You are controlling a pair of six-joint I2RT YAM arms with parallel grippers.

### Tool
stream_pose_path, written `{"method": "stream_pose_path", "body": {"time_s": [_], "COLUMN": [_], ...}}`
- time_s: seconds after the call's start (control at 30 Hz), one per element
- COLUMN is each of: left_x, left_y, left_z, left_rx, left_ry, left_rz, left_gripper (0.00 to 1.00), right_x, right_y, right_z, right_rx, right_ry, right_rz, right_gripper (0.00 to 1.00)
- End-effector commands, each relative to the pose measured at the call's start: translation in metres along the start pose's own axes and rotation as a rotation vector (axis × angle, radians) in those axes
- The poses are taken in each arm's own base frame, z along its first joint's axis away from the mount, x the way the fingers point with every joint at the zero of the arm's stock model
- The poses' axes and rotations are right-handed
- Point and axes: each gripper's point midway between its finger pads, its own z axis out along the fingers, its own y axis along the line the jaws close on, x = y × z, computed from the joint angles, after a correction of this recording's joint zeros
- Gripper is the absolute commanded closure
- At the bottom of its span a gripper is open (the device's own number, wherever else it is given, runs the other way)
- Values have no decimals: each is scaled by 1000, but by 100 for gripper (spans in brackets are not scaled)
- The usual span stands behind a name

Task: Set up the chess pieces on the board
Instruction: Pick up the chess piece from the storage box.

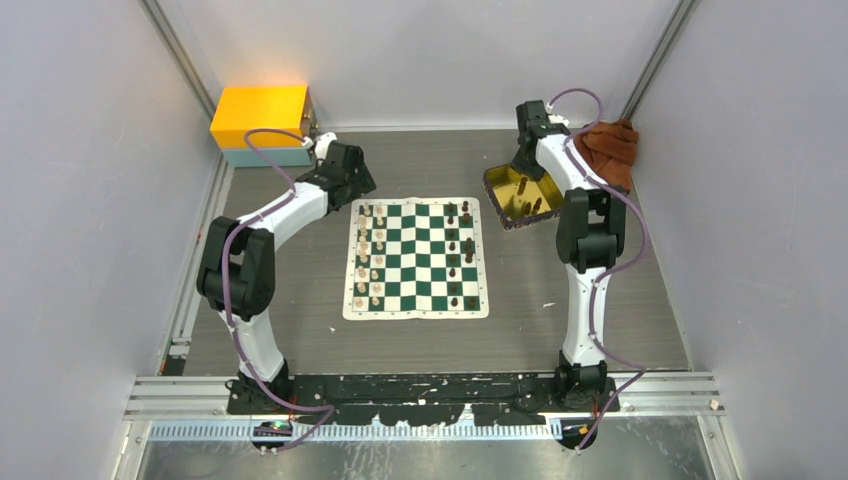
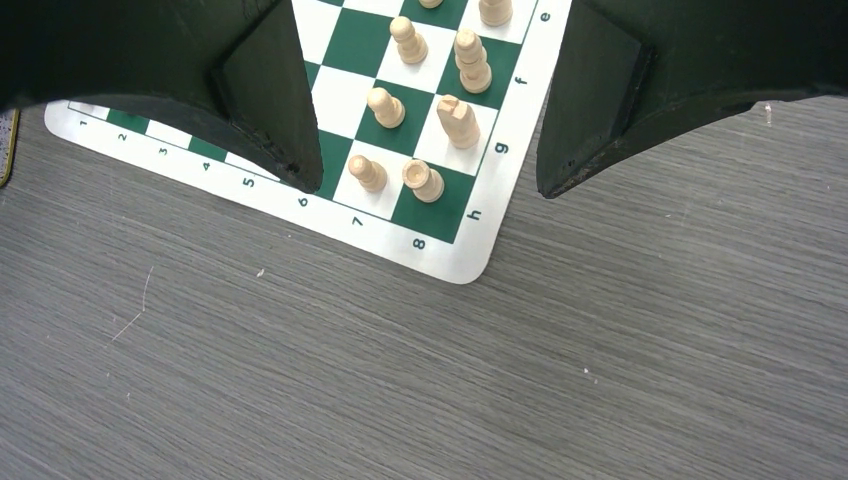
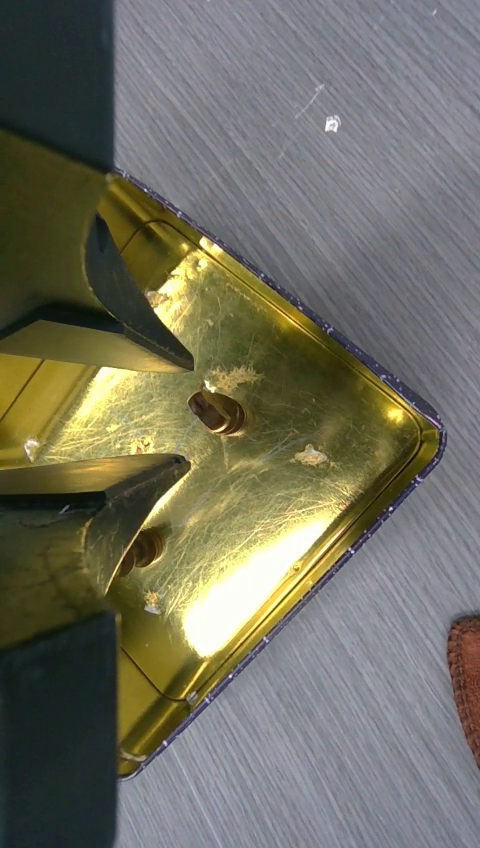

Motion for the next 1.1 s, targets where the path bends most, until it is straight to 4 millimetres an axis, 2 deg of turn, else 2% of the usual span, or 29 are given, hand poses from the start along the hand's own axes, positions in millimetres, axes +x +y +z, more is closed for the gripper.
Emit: {"method": "stream_pose_path", "body": {"time_s": [0.0, 0.83, 1.07], "left_x": [-12, -8, -6], "left_y": [-4, -2, -1], "left_z": [0, 6, 8], "left_rx": [12, -4, -10], "left_ry": [-32, -23, -18], "left_rz": [-5, 1, 5], "left_gripper": [21, 21, 21], "right_x": [-22, -12, -9], "right_y": [8, 7, 6], "right_z": [-8, 15, 20], "right_rx": [-30, -27, -29], "right_ry": [-42, 10, 23], "right_rz": [37, 43, 48], "right_gripper": [58, 58, 66]}}
